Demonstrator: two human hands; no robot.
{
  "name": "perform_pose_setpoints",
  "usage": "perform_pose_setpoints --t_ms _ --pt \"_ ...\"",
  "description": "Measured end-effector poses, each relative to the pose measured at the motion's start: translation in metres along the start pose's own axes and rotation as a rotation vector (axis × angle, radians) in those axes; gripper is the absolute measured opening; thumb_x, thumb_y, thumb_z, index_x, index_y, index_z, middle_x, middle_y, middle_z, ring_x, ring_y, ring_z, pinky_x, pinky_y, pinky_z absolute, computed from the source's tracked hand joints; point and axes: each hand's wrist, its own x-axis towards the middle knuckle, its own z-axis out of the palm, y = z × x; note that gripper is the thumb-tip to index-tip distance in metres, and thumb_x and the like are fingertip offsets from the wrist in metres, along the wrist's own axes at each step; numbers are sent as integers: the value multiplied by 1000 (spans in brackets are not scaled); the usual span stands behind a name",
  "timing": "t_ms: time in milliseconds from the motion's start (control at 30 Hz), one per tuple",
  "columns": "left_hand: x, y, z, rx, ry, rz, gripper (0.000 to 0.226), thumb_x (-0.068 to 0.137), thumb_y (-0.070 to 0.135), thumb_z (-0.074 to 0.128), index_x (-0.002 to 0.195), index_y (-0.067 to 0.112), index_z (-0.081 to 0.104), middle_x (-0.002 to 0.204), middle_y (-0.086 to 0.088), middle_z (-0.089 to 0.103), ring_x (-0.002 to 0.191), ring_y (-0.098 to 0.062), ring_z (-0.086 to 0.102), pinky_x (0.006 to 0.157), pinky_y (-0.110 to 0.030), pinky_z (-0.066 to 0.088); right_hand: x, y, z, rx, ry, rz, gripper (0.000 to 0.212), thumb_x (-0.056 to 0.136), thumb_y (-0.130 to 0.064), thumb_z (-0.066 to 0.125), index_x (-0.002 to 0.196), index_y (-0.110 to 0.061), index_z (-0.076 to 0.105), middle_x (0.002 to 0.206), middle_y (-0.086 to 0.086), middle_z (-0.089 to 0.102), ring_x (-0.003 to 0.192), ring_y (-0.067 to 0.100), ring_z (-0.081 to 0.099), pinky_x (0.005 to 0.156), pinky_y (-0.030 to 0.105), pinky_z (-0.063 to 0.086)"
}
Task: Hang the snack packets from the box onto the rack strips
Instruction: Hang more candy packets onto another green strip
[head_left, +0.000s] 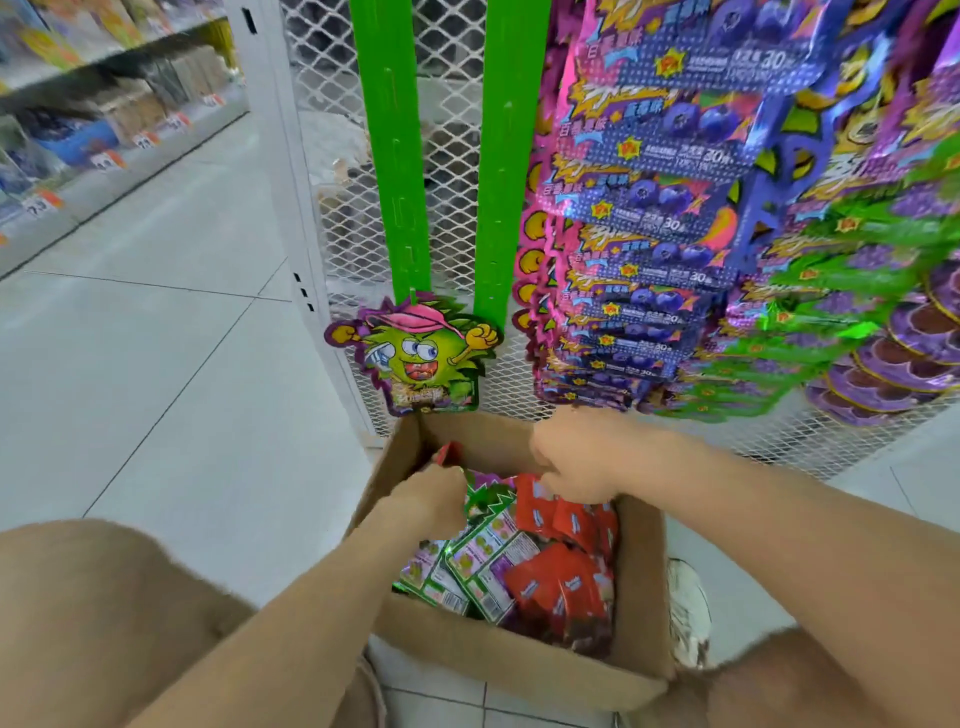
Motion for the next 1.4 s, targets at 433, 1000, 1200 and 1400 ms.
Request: perform_pose_setpoints --t_ms 433,1000,1200,1400 --pt "86 0 128 -407 36 -267 55 88 41 79 125 10 53 125 -13 67 117 -33 65 93 -38 51 40 17 29 -70 -107 -193 33 100 -18 52 72 -23 35 80 1 45 72 25 59 65 41 58" --pt "-19 13 -112 -14 15 240 15 78 19 59 76 4 59 68 -15 67 60 -32 68 54 -40 53 38 -2 -26 709 -13 351 58 112 -42 32 151 -1 47 145 24 56 119 37 63 98 39 54" --pt "-69 39 -121 58 157 324 12 83 12 61 77 5 54 75 -17 62 64 -33 59 51 -30 38 21 -6 -8 1735 3 534 71 95 -51 66 146 -6 44 116 23 68 80 36 77 57 39 63" --pt "-85 61 -103 103 264 409 17 91 19 62 86 8 51 75 -11 55 71 -34 56 57 -38 41 -1 2 -11 1938 -108 434 36 100 -38 67 112 -8 51 94 27 68 79 40 76 59 48 64"
